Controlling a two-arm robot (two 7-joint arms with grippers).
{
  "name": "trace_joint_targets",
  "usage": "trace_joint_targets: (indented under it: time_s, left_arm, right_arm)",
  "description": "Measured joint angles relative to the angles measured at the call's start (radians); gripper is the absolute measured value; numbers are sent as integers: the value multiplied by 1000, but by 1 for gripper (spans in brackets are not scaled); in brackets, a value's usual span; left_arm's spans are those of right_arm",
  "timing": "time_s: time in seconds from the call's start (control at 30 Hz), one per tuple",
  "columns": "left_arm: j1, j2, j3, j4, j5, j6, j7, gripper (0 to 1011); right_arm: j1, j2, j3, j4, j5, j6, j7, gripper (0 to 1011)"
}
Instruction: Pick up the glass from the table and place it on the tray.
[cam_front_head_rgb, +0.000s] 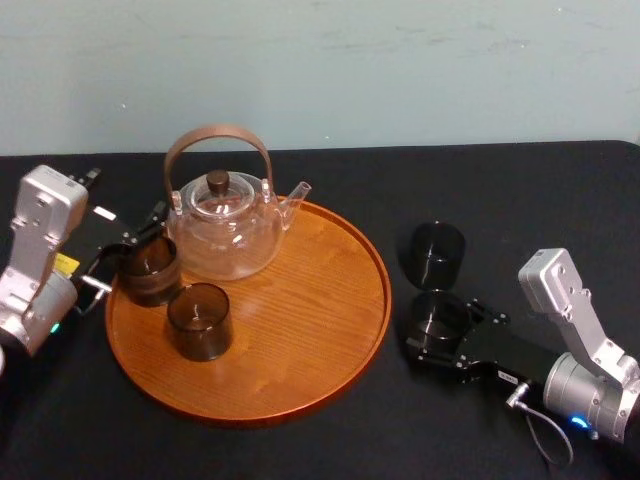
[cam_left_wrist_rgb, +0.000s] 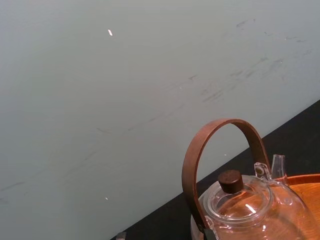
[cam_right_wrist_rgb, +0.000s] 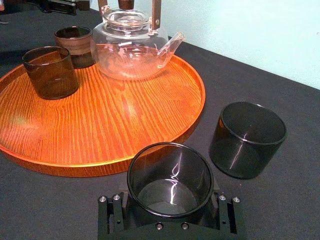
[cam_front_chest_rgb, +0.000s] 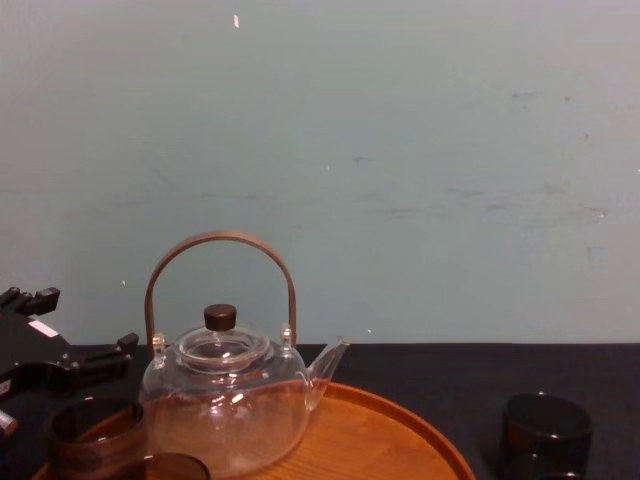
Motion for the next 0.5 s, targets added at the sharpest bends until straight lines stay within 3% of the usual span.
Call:
trace_joint_targets:
  time_s: [0.5]
  left_arm:
    - [0, 0, 0, 0, 0, 0, 0, 1001]
  right_arm:
    - [-1, 1, 1, -2, 0, -2, -1, 905]
